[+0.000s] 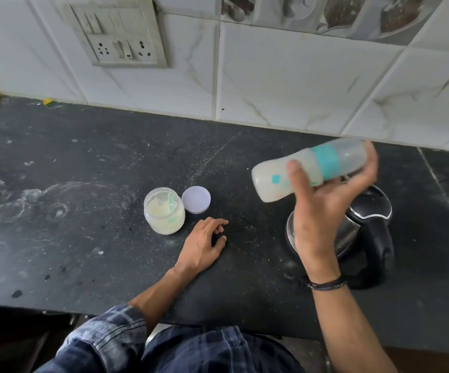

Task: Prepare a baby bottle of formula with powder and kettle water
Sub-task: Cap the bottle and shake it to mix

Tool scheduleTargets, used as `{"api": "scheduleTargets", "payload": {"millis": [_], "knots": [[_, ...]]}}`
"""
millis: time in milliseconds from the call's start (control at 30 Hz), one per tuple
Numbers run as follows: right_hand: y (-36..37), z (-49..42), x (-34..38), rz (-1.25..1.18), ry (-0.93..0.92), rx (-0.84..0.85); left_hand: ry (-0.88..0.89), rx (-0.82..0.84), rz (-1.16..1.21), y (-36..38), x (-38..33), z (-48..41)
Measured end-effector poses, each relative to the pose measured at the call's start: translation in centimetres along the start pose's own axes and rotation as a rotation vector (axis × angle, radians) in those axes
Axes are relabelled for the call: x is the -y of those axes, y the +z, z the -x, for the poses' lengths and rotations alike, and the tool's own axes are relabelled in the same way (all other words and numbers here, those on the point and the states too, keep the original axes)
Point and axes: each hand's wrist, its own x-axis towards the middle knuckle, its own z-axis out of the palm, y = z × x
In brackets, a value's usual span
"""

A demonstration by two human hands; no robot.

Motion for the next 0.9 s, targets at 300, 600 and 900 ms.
{"api": "scheduleTargets", "payload": {"millis": [300, 600, 900], "knots": [[-0.8, 0.0, 0.2, 0.044, 0.002, 0.035, -0.010, -0.008, 0.013, 0.1, 0.0, 0.0], [-1.2, -0.4, -0.3, 0.044, 0.109, 0.120, -0.016, -0.001, 0.004, 0.1, 0.0, 0.1], [-0.9, -0.6, 0.1, 0.069, 0.104, 0.138, -0.008, -0.004, -0.001, 0.1, 0.0, 0.1]]}}
